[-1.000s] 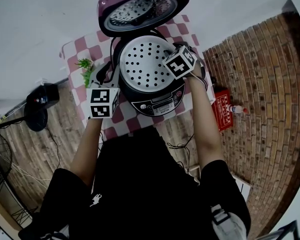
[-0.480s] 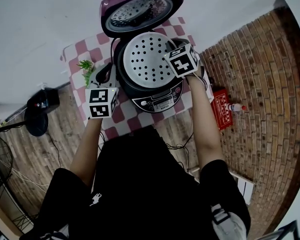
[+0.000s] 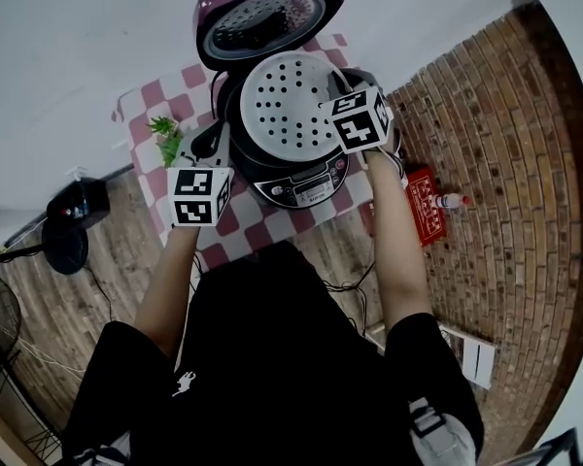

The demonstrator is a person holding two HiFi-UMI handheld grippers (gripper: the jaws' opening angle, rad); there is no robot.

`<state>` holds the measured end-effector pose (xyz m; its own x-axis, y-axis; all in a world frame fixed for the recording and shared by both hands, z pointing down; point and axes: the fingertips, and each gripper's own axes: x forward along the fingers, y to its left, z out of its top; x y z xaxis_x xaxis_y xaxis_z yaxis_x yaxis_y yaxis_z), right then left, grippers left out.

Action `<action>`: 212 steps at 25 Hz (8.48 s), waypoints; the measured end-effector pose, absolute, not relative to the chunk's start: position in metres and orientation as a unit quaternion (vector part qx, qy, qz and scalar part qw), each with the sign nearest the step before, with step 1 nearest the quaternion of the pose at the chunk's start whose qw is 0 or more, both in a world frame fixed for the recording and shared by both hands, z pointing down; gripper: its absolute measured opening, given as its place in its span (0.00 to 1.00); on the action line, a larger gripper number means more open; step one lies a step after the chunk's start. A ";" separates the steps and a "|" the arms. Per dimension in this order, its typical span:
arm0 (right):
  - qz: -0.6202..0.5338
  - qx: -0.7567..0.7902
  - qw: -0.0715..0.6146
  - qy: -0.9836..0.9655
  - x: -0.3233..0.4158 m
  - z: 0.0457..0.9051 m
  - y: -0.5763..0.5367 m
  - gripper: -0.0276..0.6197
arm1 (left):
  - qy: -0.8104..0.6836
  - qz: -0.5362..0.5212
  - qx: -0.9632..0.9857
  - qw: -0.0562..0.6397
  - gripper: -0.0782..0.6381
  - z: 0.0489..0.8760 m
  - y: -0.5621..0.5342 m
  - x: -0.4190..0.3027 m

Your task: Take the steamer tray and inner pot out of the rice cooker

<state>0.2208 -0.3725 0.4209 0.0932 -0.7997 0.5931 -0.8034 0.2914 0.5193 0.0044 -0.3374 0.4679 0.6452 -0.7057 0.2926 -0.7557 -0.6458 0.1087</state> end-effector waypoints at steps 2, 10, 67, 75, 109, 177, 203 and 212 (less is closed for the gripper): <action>-0.002 0.600 0.426 -0.678 0.225 0.415 -0.369 0.06 | -0.404 0.110 0.902 0.106 0.11 0.463 -0.331 0.011; -0.016 0.614 0.370 -0.697 0.263 0.383 -0.358 0.06 | -0.423 0.108 0.895 0.089 0.11 0.441 -0.308 0.047; 0.242 0.684 0.310 -0.615 0.481 0.627 -0.225 0.06 | -0.305 0.198 0.931 0.031 0.11 0.463 -0.202 0.275; 0.260 0.682 0.310 -0.610 0.481 0.657 -0.226 0.06 | -0.307 0.215 0.926 0.035 0.11 0.472 -0.202 0.272; 0.200 0.666 0.376 -0.612 0.480 0.663 -0.223 0.27 | -0.315 0.220 0.922 0.041 0.11 0.474 -0.215 0.260; -0.018 0.363 0.575 -0.733 0.199 0.578 -0.437 0.51 | -0.460 0.446 0.763 0.085 0.56 0.570 -0.403 0.028; -0.057 0.380 0.541 -0.748 0.196 0.526 -0.429 0.32 | -0.482 0.408 0.773 0.057 0.22 0.521 -0.396 0.029; -0.080 0.388 0.500 -0.770 0.186 0.481 -0.404 0.11 | -0.507 0.368 0.778 0.039 0.20 0.477 -0.374 0.027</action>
<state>0.1862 -0.4045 0.4814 -0.1987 -0.6776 0.7080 -0.5176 0.6860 0.5113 0.0271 -0.3742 0.4765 0.2144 -0.7611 0.6122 -0.8186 -0.4820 -0.3125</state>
